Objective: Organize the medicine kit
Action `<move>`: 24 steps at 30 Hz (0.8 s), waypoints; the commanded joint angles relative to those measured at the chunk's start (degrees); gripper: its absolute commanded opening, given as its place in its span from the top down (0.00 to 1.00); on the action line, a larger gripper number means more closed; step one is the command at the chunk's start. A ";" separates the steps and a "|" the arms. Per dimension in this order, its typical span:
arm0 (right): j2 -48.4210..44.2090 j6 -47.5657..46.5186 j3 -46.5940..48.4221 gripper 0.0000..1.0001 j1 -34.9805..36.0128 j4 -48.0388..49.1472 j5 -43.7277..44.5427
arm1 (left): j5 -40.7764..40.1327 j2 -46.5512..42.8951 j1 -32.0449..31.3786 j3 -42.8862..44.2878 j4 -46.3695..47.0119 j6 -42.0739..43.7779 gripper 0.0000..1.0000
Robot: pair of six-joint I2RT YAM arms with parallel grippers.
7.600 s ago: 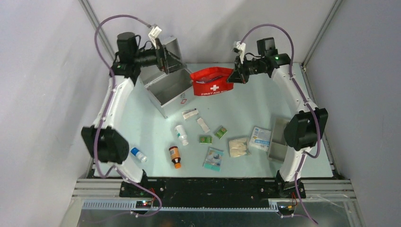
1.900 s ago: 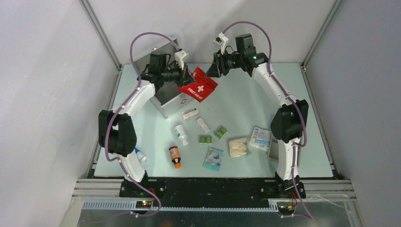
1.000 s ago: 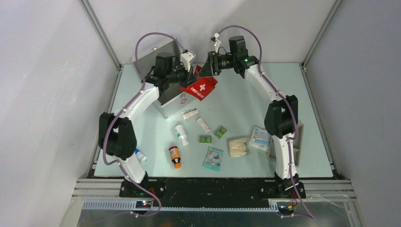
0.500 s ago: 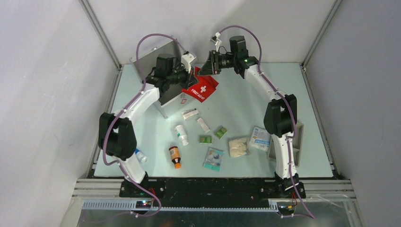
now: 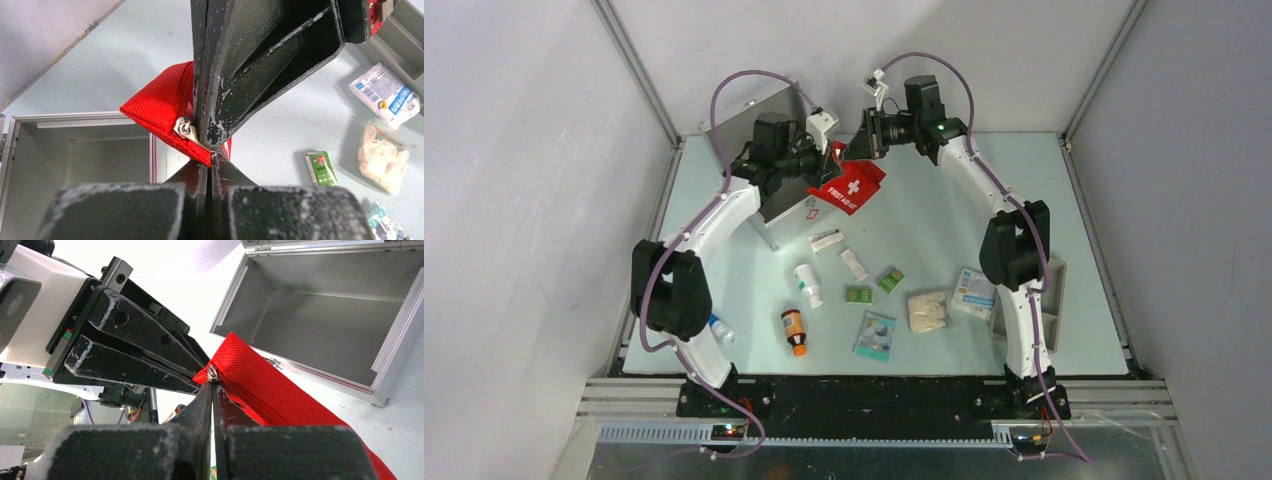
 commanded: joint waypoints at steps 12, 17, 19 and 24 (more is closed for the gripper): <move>-4.07 -6.94 -1.80 1.00 -2.22 -3.95 -7.17 | 4.02 -3.56 1.72 -0.16 2.18 -1.43 0.93; -4.28 -3.78 -4.20 1.00 -2.90 -0.03 -13.01 | 8.41 -1.67 1.90 1.91 2.58 -3.31 0.83; -3.54 -2.62 -3.65 1.00 -2.92 0.64 -14.00 | 10.99 -0.74 1.83 2.81 3.50 -4.71 0.78; -2.58 -1.49 -2.89 1.00 -2.83 1.57 -15.45 | 13.33 0.59 1.81 3.70 6.67 -6.77 0.71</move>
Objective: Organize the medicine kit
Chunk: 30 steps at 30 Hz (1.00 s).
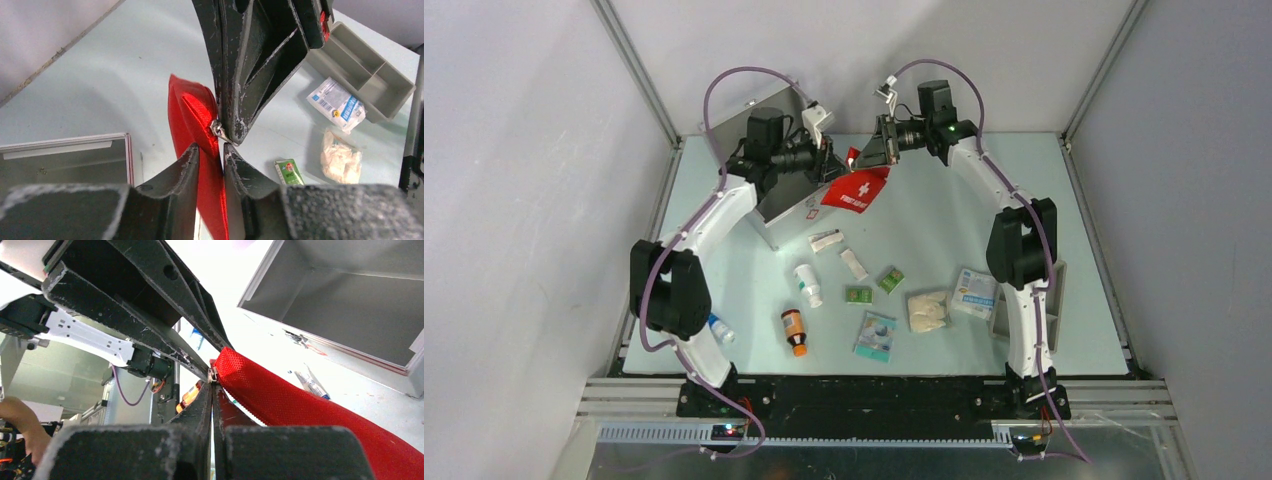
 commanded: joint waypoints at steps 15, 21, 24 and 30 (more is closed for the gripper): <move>-1.52 3.11 1.22 1.00 0.42 5.16 -5.71 | 2.01 1.89 -1.32 1.91 3.68 1.59 0.61; -1.13 4.64 0.81 1.00 -0.22 5.73 -4.63 | 3.26 2.34 -1.40 3.87 3.70 1.52 0.96; -0.95 7.95 -0.63 1.00 -1.34 7.67 -4.34 | 2.97 0.68 -1.19 3.24 3.63 2.76 1.00; -0.91 8.71 -4.46 1.00 -4.00 6.66 -6.02 | 1.72 -2.43 0.07 2.00 3.74 3.55 1.00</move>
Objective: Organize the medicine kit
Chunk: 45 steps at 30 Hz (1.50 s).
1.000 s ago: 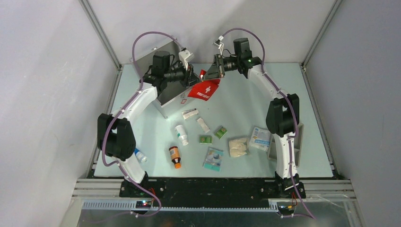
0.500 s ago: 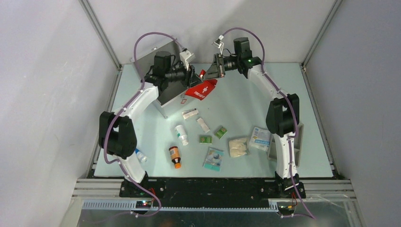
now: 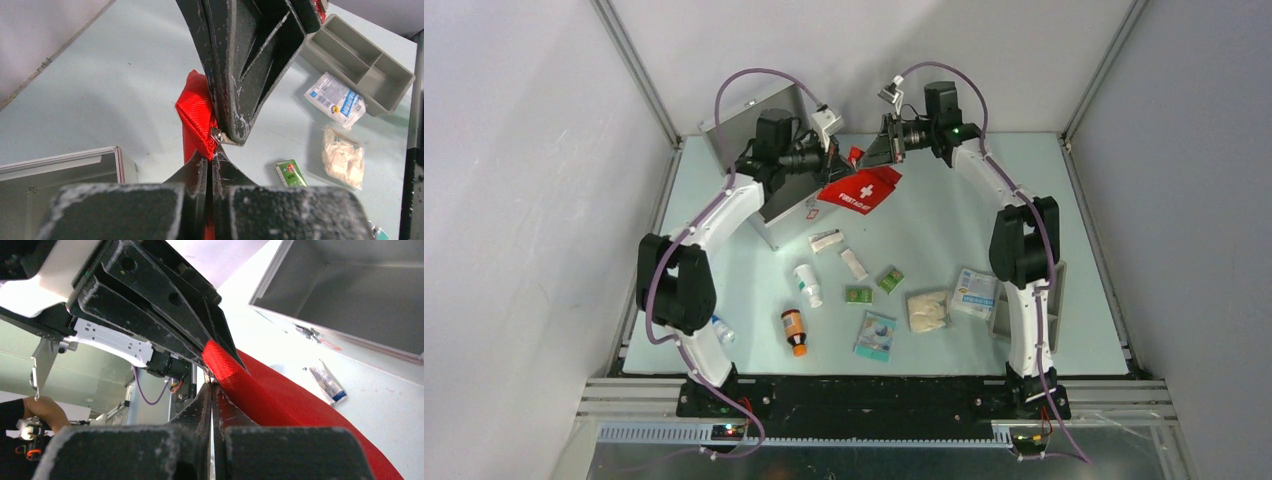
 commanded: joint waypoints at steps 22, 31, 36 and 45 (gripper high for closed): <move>-2.96 4.69 -0.05 0.59 -0.94 7.96 -0.16 | 0.69 -8.07 2.49 -0.63 1.26 2.50 1.00; -0.65 9.28 1.36 0.55 0.92 14.22 -4.00 | 3.41 -8.33 2.35 -0.79 0.73 0.90 1.00; 0.37 9.19 2.65 0.45 1.12 13.66 -3.18 | 4.44 -8.38 2.13 -1.02 0.67 0.37 1.00; 2.92 11.22 6.26 0.41 2.66 16.43 -2.44 | 6.86 -7.01 1.66 0.68 -1.71 0.53 1.00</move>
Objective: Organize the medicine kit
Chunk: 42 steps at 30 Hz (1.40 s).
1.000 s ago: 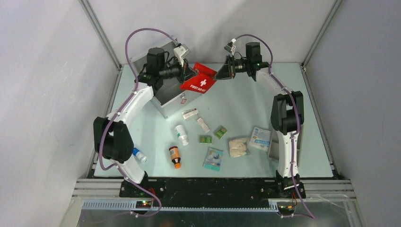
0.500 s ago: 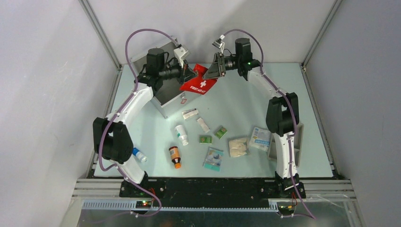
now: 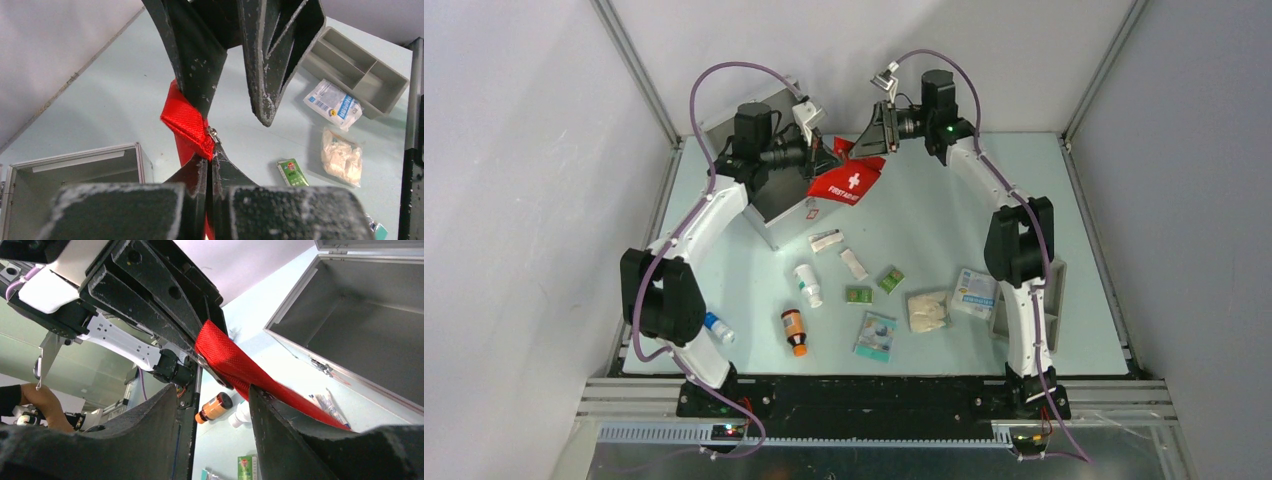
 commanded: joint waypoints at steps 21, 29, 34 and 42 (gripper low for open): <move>1.59 -16.79 10.63 0.58 4.59 -15.25 10.89 | 2.10 -1.11 -2.28 2.30 -1.21 0.66 1.00; 0.07 -24.89 11.89 0.79 4.21 -23.83 18.02 | -0.39 -2.00 -2.08 1.41 -1.43 1.05 1.00; -2.86 -33.53 9.94 0.94 4.37 -29.40 20.38 | -5.33 -2.49 -2.00 0.81 -1.42 1.94 1.00; -4.52 -35.84 7.87 1.00 4.51 -31.87 24.99 | -9.64 -2.66 -2.07 0.42 -1.69 3.54 1.00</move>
